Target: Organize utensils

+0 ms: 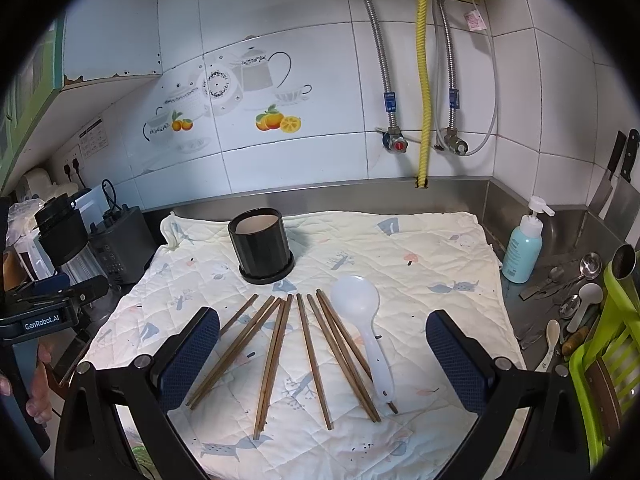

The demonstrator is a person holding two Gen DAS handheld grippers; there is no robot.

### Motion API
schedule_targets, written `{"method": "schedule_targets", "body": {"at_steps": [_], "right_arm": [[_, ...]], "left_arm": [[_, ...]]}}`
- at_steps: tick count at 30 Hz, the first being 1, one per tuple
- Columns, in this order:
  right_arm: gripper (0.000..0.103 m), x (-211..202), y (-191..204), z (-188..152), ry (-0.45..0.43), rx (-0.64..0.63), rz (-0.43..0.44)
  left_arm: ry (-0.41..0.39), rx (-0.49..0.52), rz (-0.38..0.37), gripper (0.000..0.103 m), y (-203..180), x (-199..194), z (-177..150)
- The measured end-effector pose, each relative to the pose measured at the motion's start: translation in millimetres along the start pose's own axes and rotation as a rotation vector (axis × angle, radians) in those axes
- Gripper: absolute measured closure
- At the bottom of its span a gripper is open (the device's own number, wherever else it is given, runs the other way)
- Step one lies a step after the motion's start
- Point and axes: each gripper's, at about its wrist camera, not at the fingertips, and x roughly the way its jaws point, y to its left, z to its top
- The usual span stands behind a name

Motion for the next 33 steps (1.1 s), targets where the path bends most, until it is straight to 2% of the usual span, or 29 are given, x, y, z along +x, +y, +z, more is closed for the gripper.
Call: {"method": "schedule_targets", "body": {"at_steps": [33], "right_arm": [[0.000,5.0,4.2,-1.9,0.001,0.004,0.011]], "left_arm": [[-0.006,-0.012,0.019,0.000,7.0,4.2,0.6]]}}
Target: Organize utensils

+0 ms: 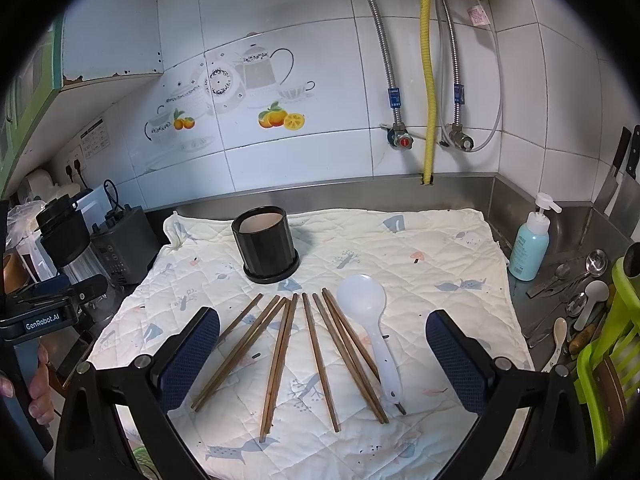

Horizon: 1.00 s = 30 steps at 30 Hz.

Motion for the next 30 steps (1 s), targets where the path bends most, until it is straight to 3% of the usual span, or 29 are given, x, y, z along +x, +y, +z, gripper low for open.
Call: {"method": "schedule_targets", "body": {"at_steps": [26,30], "right_arm": [[0.000,18,-2,0,0.036,-0.006,0.006],[0.000,24,-2,-1,0.056,-0.020,0.004]], "left_arm": [[0.053,-0.002,-0.026,0.000,0,29,1],[0.073,0.001,-0.032,0.006,2,41,1]]}}
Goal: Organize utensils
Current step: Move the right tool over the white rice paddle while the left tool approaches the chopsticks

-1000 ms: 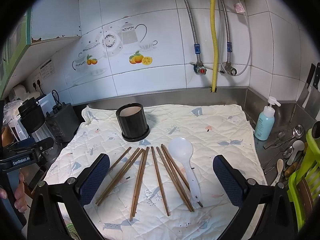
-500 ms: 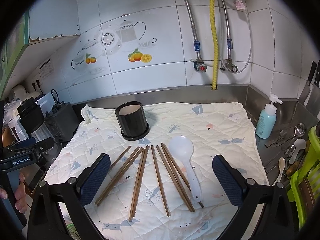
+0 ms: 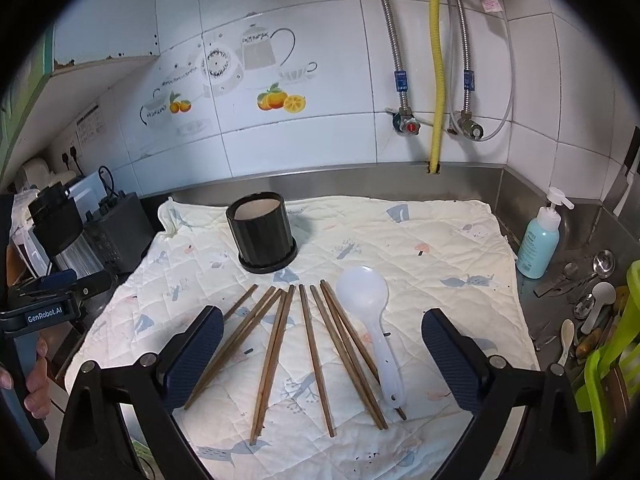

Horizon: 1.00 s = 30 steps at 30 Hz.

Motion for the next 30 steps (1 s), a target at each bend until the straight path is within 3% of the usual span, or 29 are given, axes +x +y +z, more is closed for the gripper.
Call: {"method": "schedule_targets", "body": {"at_steps": [6,13,19,30], "right_arm": [[0.002,15,-3,0,0.043,0.000,0.006],[0.018,41,-8,2,0.112,-0.013,0.018],[0.030,67,-17,2,0.173,-0.004,0.008],[0.030,117,-28,12,0.246,-0.022,-0.011]], "left_arm": [[0.051,0.007,-0.020,0.019,3,26,-1],[0.100,0.027,-0.053,0.032,3,61,2],[0.125,0.043,-0.065,0.036,4,85,5],[0.197,0.064,-0.104,0.036,2,134,8]]}}
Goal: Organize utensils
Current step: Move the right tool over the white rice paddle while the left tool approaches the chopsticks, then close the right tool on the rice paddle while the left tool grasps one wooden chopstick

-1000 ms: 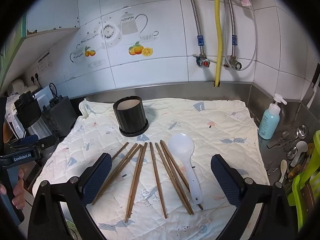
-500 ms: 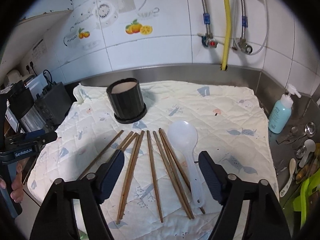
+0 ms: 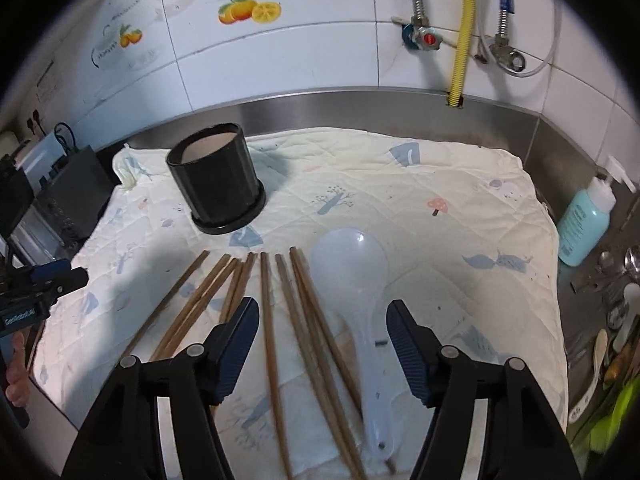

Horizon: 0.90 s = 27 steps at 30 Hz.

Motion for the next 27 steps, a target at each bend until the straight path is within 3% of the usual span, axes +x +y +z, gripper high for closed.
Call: {"method": "schedule_targets", "body": {"at_steps": [5,13,27], "right_arm": [[0.024,28,0,14,0.037,-0.018,-0.011],[0.022,70,-2,30,0.096,-0.036,-0.035],[0.018,105,-12,36,0.154,-0.030,-0.047]], "left_arm": [[0.024,0.008,-0.019,0.036,-2,17,4],[0.071,-0.003,-0.048,0.036,-2,44,12],[0.126,-0.017,-0.086,0.036,-2,73,16]]}}
